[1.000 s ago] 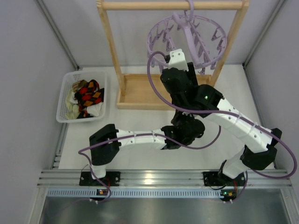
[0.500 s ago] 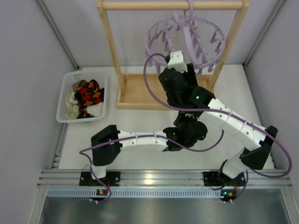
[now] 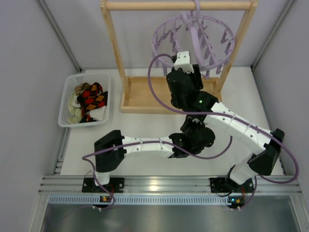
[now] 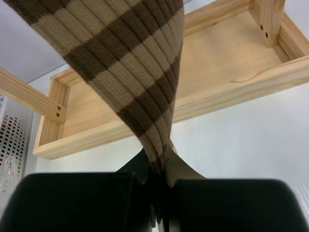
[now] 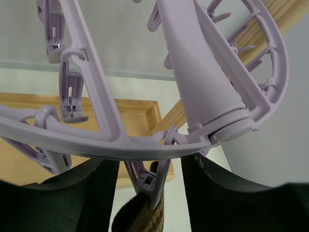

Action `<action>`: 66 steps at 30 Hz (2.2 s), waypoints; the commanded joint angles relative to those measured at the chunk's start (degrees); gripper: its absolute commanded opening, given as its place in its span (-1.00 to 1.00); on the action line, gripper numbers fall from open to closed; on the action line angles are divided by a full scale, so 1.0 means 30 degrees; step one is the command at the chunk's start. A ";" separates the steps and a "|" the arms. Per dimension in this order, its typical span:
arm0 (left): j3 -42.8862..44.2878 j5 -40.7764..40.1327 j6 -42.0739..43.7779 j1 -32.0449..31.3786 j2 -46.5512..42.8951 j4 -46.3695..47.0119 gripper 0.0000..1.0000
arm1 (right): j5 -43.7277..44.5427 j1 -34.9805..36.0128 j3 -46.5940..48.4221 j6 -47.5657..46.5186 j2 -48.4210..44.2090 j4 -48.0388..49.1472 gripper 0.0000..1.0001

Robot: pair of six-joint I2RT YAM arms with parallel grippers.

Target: Remove the socks clipped to the hanger

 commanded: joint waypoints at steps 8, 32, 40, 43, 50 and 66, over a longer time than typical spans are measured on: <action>0.0595 0.0181 -0.0188 -0.0220 0.0122 0.0341 -1.00 | 0.0714 -0.0209 0.0445 -0.1067 0.0488 0.2769 -0.17; -0.4413 0.1208 -0.3879 0.0278 -0.3007 -0.0562 -1.00 | -0.0369 -0.0239 0.0416 0.0337 -0.0039 0.1484 -0.46; -0.7752 0.1587 -0.4845 0.1388 -0.7579 -0.1765 -1.00 | -0.3496 -0.0238 0.0680 0.3148 -0.1062 -0.1418 0.16; -0.8690 0.1850 -0.5225 0.2265 -0.9658 -0.2730 -1.00 | -0.6243 -0.0238 0.0125 0.3327 -0.2087 -0.1712 0.35; -0.9396 0.5040 -0.6515 0.7068 -1.3587 -0.6100 -1.00 | -1.2729 -0.0238 -0.2130 0.4293 -0.5485 -0.2504 0.70; -0.5737 1.4710 -0.7188 2.1796 -1.3182 -0.8975 -1.00 | -1.6013 -0.0238 -0.9278 0.5172 -1.2253 -0.0573 0.99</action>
